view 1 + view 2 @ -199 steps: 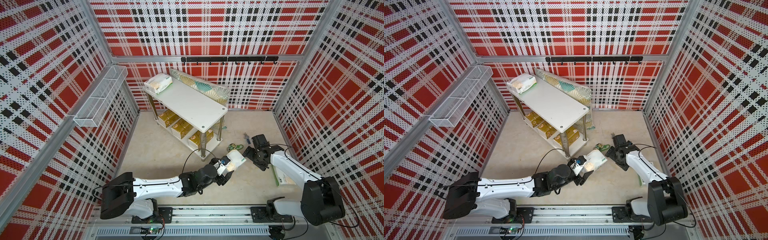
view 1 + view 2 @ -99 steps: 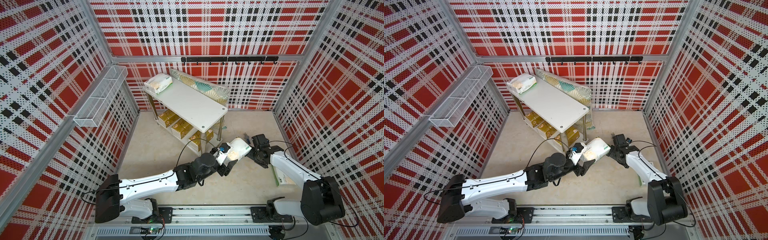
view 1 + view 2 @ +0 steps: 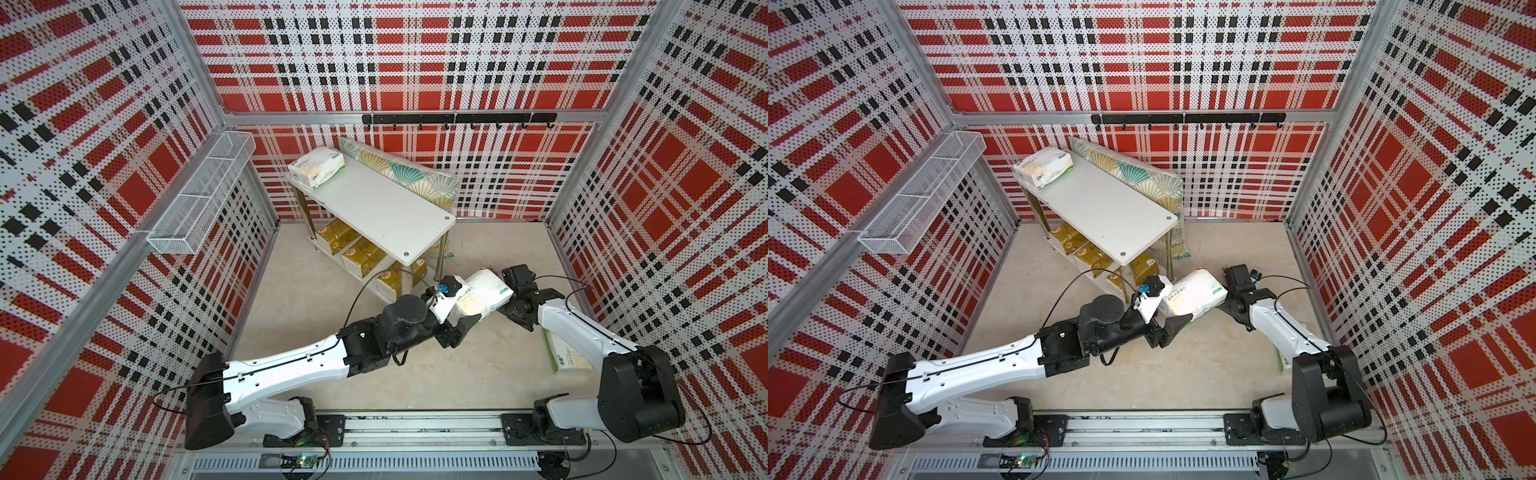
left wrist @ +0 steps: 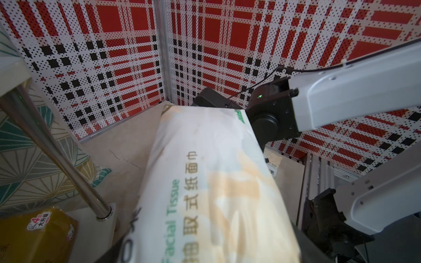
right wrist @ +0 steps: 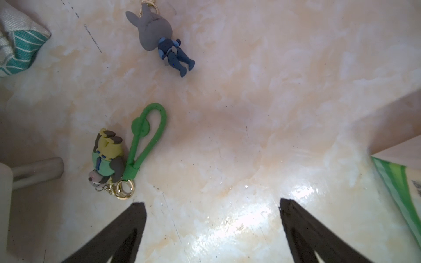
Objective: Place the tissue boxes on the shelf by color
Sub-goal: Place a box of tissues on the shelf.
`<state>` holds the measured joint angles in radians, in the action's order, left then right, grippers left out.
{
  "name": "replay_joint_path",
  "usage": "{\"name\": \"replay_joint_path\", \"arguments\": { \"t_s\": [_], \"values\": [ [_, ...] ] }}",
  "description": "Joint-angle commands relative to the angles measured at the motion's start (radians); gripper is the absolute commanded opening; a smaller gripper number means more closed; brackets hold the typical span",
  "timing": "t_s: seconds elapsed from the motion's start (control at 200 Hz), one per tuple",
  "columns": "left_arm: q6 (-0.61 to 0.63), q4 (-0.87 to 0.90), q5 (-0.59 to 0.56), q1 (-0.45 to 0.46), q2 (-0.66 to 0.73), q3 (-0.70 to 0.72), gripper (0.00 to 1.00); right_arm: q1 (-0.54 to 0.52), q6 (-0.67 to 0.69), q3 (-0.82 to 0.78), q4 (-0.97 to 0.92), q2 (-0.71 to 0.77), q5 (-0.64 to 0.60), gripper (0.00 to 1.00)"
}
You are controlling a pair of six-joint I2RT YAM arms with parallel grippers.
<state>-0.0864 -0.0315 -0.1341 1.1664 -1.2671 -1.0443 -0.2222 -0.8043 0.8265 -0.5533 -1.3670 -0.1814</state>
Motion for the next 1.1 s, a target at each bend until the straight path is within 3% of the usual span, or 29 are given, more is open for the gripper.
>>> {"name": "replay_joint_path", "arguments": {
  "t_s": [0.0,0.792,1.097],
  "values": [
    [-0.002,0.005,0.011,-0.011,0.039,-0.052,0.74,0.006,0.018,0.031,0.015,-0.012,-0.02,1.0],
    [0.1,0.05,0.15,-0.249,0.117,-0.159,0.73,0.006,0.049,0.046,0.017,-0.017,-0.021,1.0],
    [0.137,0.024,0.216,-0.427,0.132,-0.183,0.73,0.006,0.047,0.037,0.035,-0.021,-0.001,1.0]
  ]
}}
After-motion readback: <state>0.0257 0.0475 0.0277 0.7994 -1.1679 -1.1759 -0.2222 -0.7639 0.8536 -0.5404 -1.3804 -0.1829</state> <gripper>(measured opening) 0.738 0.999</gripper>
